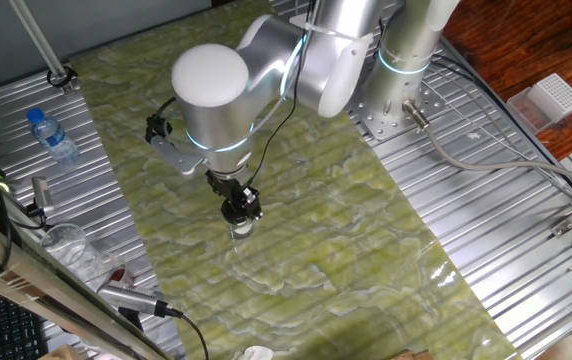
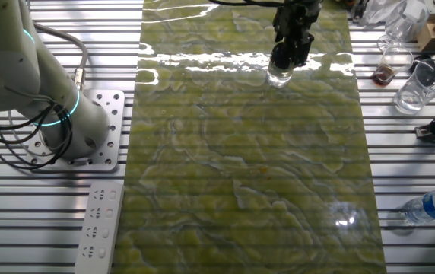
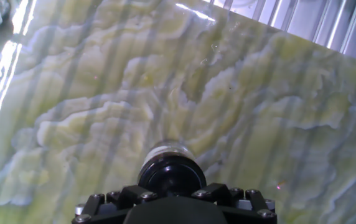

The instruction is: Screw the lid onto the jar

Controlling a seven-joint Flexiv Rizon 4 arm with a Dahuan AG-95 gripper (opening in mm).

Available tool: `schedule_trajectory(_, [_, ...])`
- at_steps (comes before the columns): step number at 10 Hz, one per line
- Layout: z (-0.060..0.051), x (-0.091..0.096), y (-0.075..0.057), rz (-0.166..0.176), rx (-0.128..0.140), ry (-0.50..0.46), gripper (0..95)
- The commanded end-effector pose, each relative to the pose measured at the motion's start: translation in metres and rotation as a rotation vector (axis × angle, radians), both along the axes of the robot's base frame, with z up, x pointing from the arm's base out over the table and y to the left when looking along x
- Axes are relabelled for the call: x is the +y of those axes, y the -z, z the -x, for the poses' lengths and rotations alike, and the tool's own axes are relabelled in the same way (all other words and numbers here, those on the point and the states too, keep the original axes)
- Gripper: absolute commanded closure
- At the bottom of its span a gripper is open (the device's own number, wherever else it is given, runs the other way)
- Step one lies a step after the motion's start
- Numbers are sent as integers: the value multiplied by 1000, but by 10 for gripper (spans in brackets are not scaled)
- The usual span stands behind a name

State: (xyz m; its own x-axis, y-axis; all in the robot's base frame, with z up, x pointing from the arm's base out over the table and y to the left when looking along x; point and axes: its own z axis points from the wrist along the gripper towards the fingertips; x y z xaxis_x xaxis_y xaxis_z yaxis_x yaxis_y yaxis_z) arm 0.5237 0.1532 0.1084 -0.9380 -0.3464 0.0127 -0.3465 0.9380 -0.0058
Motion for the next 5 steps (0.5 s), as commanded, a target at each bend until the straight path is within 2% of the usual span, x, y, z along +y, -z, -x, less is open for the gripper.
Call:
schedule_trajectory(1, [0,0,0,-9,-12,-2,190])
schedule_trajectory(5, [0,-2,-1,-30,-38,-6,190])
